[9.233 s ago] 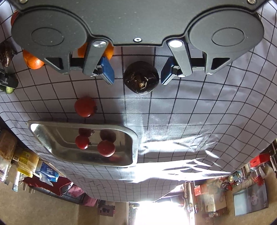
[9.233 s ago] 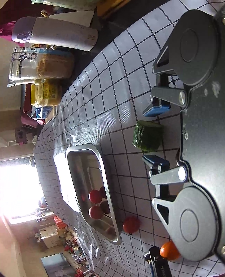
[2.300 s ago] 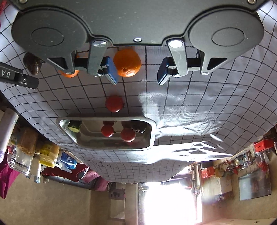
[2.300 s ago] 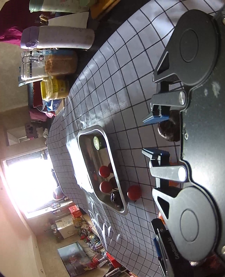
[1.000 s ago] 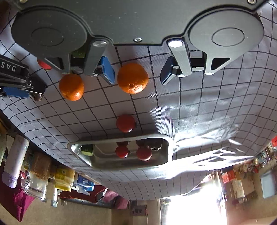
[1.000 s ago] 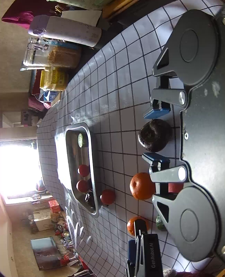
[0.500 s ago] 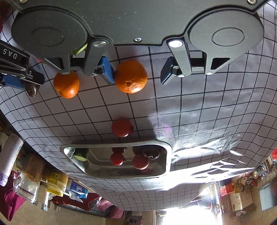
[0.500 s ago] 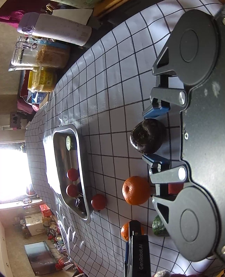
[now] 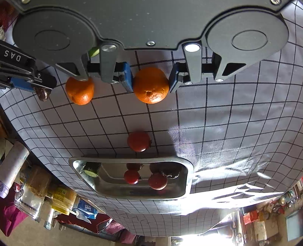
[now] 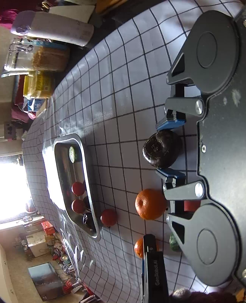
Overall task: Organize fruits
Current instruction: 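Close the left gripper on the mandarin orange while the right gripper lifts the plum, then carry the plum and orange in both grippers over the steel tray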
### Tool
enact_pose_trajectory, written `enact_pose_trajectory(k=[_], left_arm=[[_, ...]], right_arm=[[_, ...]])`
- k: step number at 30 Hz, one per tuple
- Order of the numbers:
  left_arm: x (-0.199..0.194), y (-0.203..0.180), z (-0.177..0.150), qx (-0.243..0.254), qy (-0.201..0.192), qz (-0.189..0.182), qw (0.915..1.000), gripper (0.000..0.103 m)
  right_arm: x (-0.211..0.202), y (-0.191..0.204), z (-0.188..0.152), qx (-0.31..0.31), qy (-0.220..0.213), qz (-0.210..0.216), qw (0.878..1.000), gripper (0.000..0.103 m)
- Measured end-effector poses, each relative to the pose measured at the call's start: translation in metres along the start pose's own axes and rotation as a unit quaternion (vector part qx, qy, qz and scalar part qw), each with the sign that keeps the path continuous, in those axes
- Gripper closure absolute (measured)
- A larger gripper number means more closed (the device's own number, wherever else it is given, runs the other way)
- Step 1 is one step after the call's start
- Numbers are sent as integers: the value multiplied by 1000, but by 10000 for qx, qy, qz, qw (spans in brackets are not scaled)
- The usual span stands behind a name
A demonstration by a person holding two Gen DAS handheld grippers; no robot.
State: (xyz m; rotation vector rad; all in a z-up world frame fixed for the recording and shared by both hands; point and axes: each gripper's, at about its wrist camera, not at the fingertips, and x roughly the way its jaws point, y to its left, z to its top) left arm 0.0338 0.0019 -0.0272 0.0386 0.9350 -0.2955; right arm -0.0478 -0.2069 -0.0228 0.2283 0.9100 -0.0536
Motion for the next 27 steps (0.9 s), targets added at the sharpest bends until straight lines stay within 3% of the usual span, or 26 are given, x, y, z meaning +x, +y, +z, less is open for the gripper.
enact_pose_trajectory(k=[11,27], left_arm=[[-6,12,19,-326,139,-1,9994,55],[-2,4,69,-326,-115,492,9982,55]], right_arm=[[0,0,20,161,129,229,9995,58],[13,7,81,330,345,497,9976,58]])
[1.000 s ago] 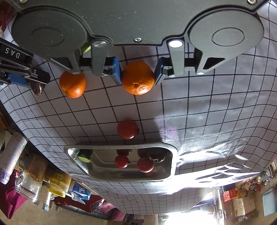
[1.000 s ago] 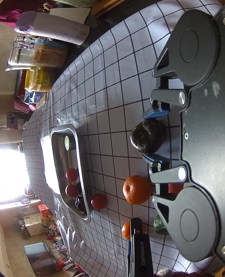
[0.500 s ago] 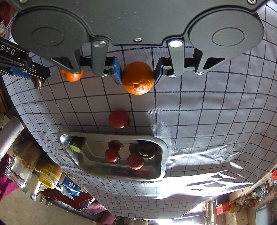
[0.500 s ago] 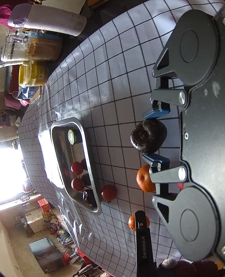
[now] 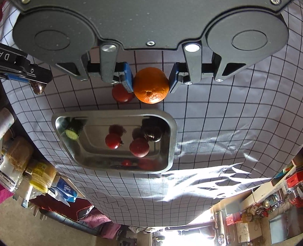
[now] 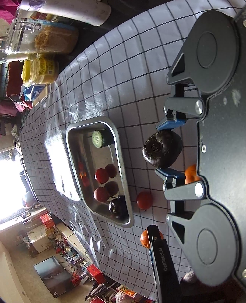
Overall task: Organize fruits
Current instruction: 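Carry the plum and orange in both grippers over the steel tray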
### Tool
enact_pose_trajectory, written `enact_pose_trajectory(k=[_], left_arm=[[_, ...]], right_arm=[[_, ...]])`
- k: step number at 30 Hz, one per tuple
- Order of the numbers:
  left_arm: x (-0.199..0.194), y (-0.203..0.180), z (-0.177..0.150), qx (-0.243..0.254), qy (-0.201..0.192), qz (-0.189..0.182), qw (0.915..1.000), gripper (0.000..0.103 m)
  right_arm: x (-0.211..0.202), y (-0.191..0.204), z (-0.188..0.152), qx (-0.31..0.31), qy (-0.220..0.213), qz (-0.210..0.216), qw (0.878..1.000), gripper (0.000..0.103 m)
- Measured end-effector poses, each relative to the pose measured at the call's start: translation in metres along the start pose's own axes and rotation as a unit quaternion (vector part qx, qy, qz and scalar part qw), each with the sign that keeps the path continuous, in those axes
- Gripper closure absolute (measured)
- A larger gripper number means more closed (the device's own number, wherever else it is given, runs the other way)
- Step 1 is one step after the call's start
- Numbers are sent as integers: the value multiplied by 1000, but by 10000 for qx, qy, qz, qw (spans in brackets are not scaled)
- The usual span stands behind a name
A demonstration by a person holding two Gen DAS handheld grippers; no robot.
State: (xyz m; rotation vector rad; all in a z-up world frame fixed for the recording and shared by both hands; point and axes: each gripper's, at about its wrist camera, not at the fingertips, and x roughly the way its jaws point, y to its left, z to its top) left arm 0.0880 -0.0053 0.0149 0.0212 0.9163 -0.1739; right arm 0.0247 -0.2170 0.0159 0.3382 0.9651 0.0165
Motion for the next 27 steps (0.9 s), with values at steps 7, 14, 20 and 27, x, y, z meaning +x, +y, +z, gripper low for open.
enact_pose_trajectory(k=[7,14,20,27], left_arm=[[6,-11,31,-115,-68,1,9999,55],[13,-18,71,-447,-278,217,9984,55],[25,-19,86,-702,-386,517,9954,55],[49,-9,82,-825,-260,625,9943,55]], right_arm=[[10,5,32,235,-20,-78,9997,58],[21,18,80,679,-315,-345,9966,58],[48,25,105,1049,-371,-823,9904,58],[77,17,114,1460,-223,-937,9846,58]])
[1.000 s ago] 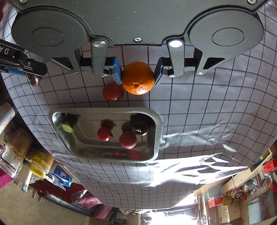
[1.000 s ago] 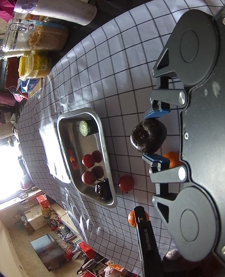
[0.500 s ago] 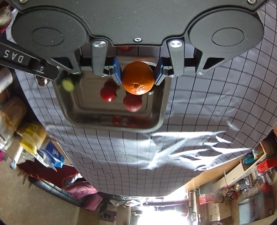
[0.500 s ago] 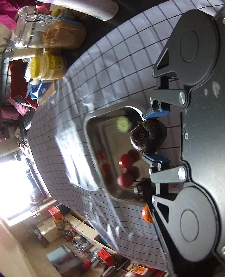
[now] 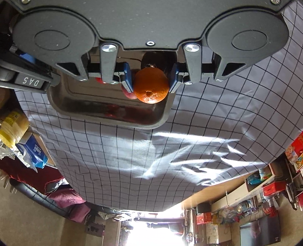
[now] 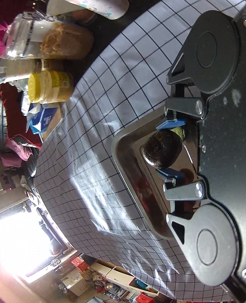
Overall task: Organize fruits
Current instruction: 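Carry the plum and orange in both grippers over the steel tray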
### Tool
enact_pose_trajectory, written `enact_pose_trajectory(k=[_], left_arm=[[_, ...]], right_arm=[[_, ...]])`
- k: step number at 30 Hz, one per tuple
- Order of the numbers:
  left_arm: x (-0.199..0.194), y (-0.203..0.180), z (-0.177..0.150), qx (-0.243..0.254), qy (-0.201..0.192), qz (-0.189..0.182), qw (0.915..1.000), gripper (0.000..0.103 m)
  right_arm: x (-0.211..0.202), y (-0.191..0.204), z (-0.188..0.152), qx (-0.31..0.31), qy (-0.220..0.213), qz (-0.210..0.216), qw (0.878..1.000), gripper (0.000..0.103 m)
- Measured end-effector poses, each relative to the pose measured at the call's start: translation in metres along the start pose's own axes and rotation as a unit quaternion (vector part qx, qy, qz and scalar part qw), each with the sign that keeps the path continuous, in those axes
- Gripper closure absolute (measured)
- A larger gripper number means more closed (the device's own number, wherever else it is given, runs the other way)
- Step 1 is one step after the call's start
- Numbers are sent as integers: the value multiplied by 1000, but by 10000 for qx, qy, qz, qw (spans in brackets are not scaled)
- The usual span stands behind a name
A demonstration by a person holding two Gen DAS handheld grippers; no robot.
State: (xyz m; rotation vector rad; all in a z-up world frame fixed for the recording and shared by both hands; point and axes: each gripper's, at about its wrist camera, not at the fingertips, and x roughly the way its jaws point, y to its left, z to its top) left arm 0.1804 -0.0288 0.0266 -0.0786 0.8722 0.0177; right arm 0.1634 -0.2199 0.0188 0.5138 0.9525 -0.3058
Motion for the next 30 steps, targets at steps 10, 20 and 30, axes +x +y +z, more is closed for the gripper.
enact_pose_trajectory(k=[10,20,30], left_arm=[[25,7,-14,54,332,-310,9990,55],[18,-1,-20,248,419,-681,9965,54],[14,-3,-22,279,311,-632,9971,46]], right_arm=[[14,0,-7,-272,-252,279,9989,58],[19,5,-12,-391,-353,355,9980,58],[18,10,-16,-541,-405,352,9971,58]])
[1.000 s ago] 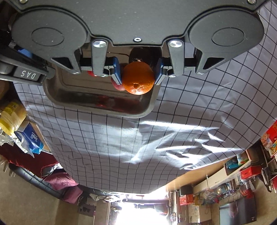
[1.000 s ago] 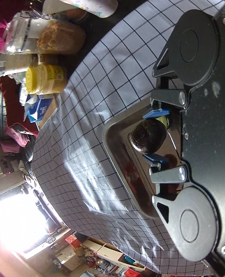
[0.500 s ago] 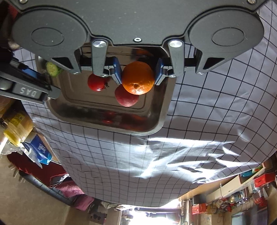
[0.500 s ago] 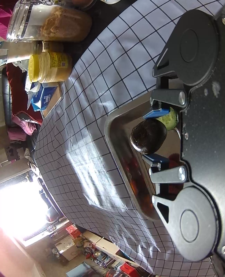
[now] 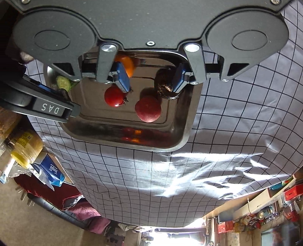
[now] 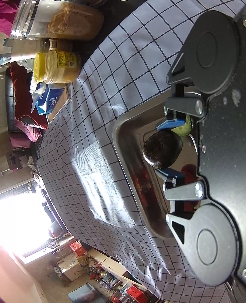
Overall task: Organize fruits
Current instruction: 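Carry the plum and orange in both grippers over the steel tray, then open both grippers to drop the plum and orange into the tray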
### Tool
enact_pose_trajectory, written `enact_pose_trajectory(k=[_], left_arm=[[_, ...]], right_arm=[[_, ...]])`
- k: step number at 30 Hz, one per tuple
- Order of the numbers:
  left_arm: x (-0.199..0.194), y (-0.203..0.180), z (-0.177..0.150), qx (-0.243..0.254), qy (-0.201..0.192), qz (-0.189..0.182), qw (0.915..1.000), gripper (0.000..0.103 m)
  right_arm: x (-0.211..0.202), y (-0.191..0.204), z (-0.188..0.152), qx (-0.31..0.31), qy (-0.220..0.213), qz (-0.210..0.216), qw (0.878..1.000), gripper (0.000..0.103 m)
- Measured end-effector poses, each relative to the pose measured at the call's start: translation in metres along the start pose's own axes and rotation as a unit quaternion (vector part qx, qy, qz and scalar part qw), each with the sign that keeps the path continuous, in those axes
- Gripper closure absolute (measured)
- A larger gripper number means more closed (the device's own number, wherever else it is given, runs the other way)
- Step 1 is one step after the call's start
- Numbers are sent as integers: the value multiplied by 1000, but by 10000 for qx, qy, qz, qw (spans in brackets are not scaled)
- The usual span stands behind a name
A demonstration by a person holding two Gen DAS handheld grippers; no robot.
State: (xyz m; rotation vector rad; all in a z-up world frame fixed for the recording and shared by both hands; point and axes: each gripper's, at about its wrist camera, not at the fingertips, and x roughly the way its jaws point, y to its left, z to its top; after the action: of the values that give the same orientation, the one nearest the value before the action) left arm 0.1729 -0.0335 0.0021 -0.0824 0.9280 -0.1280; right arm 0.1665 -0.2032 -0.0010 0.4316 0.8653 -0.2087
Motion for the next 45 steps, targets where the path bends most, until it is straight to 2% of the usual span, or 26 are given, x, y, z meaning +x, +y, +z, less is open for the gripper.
enact_pose_trajectory(k=[8,17,30,35,40,45], left_arm=[[1,-4,-2,60,-64,199,9998,46],[1,-3,-2,32,-58,232,9997,46],[2,-3,-2,0,-64,276,9996,46],[-2,0,-1,-97,-236,380,9990,46],[-5,2,0,-141,-411,681,9967,46],[-7,4,1,-194,-491,721,9960,46]], right_arm=[[1,6,-4,-156,-41,-111,9998,58],[-4,8,-4,-279,-179,-101,9994,56],[-1,10,-6,-347,-146,-119,9992,56],[1,11,-7,-386,-78,-139,9991,56],[4,13,-9,-489,-21,-173,9987,56],[5,14,-11,-536,-2,-211,9983,56]])
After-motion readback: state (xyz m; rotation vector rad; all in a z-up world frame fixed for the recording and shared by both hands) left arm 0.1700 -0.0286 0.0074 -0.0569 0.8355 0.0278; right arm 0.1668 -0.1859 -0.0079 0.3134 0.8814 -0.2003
